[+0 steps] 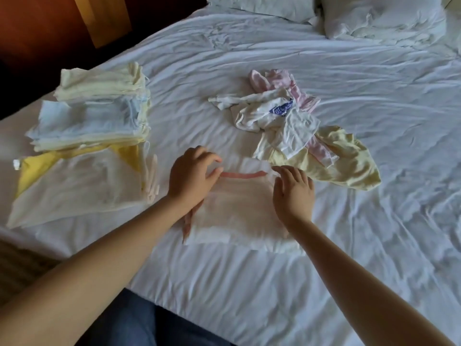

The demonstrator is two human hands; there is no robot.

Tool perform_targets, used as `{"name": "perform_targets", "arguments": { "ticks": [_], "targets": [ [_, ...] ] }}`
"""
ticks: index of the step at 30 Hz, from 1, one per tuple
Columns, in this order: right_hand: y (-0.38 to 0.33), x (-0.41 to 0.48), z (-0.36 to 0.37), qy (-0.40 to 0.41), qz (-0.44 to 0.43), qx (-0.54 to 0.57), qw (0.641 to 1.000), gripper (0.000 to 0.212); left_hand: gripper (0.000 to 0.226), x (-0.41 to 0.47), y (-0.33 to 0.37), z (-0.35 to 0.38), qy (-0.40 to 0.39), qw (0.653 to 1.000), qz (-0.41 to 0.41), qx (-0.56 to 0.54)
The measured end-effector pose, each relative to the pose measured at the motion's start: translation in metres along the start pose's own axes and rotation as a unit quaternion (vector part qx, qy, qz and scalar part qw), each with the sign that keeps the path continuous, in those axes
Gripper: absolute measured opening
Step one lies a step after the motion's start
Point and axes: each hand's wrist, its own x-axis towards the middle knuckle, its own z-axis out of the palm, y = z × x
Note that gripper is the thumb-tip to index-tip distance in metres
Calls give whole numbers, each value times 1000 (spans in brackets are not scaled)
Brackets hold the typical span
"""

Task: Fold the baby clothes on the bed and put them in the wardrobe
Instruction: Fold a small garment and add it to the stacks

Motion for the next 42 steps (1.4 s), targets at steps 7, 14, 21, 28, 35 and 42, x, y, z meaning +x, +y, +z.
{"name": "perform_targets", "arguments": {
  "ticks": [7, 14, 21, 28, 35, 42],
  "targets": [
    [-9, -41, -4, -305, 28, -99, 947, 73, 72, -76, 26, 20, -173, 981, 18, 89],
    [-2, -57, 4, -248, 25, -91, 964, 78, 79, -92, 20, 28, -139, 983, 22, 119],
    [1, -57, 7, -220, 20, -66, 973, 75, 78, -93, 17, 33, -108, 989, 24, 101],
    [-3, -49, -17, -250, 129, 23, 959, 60, 66, -98, 25, 14, -95, 990, -99, 39],
    [-4, -52, -37, -211, 229, 1, 950, 57, 68, -110, 19, 0, -116, 977, -163, 76],
    [-4, -37, -47, -251, 223, 132, 933, 50, 47, -98, 19, -8, -117, 967, -215, -75]
  ]
}}
